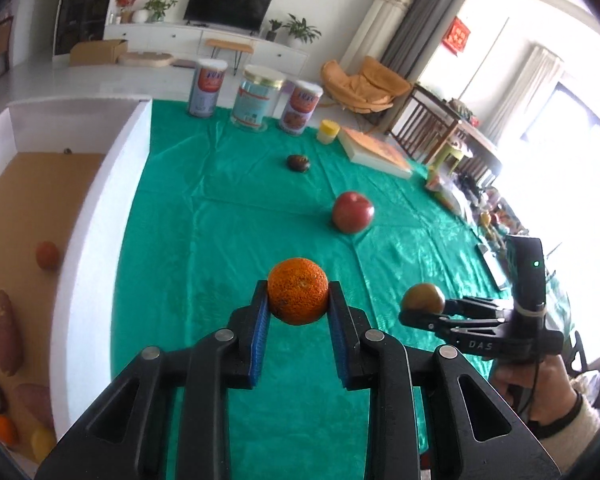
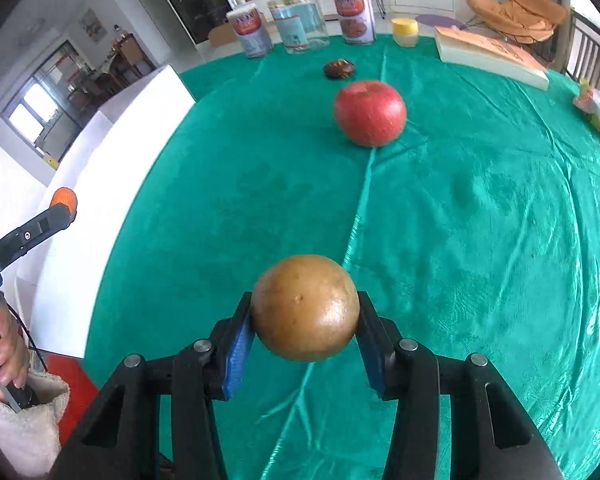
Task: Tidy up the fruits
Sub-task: 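Grasp the kiwi with the right tool while the left tool lifts the mandarin toward the box, then lower the mandarin and kiwi into the white box and open both tools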
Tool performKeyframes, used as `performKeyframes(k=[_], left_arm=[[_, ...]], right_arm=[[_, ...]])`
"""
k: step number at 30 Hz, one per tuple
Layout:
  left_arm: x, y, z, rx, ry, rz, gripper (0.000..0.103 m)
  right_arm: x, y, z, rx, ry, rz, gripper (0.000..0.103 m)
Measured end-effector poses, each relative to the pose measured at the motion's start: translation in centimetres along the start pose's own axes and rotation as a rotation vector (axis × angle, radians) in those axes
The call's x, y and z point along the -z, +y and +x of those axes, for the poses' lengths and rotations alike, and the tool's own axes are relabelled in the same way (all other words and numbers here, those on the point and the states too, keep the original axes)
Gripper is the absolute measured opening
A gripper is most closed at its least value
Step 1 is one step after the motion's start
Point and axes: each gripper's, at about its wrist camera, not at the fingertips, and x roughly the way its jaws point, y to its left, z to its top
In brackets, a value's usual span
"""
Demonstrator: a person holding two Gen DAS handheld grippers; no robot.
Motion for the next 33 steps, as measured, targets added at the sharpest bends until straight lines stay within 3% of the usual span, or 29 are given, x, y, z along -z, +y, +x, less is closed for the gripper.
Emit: performKeyframes(k=[5, 9, 14, 18, 20, 23, 28, 30, 32, 33], left_arm=[[-2.7, 2.1, -6.7, -0.015, -0.088, -0.006, 0.027], [-3.7, 7.3, -10.7, -0.143, -0.129, -0.052, 0.027], [-2.5, 16.2, -13.2, -0.299, -0.113, -0.19, 0.027], [-0.1, 21.4, -11.9, -0.41, -0.031, -0.246, 0.027], [1.4, 23.4, -10.2, -0.437, 0.026, -0.278, 0.027], [2.8, 25.7, -7.7, -0.472, 0.101, -0.317, 0.028], [4.1, 27.1, -5.8, -0.508, 0.15, -0.351, 0.029], [4.0, 26.8, -6.1, -0.522, 0.128, -0.345, 0.035], [3.7, 26.7, -6.1, -0.546, 0.122, -0.336, 0.072], [3.6, 26.5, -6.2, -0.559, 0.117, -0.329, 0.077]], right_arm=[[-3.1, 7.6, -2.6, -0.143, -0.055, -0.095, 0.048], [-5.5, 14.0, -2.6, -0.248, -0.051, -0.172, 0.048], [-7.6, 22.7, -2.0, -0.319, -0.059, -0.29, 0.048], [-7.8, 29.3, 1.5, -0.36, -0.002, -0.378, 0.048], [-7.1, 32.4, 4.6, -0.34, 0.062, -0.434, 0.048], [-5.4, 35.5, 9.7, -0.228, 0.133, -0.521, 0.048], [-2.4, 38.0, 15.0, -0.115, 0.181, -0.636, 0.048], [-1.5, 38.4, 15.7, -0.091, 0.18, -0.65, 0.048], [-1.3, 38.7, 15.7, -0.067, 0.142, -0.679, 0.057], [-1.7, 38.5, 15.7, -0.075, 0.139, -0.675, 0.06]])
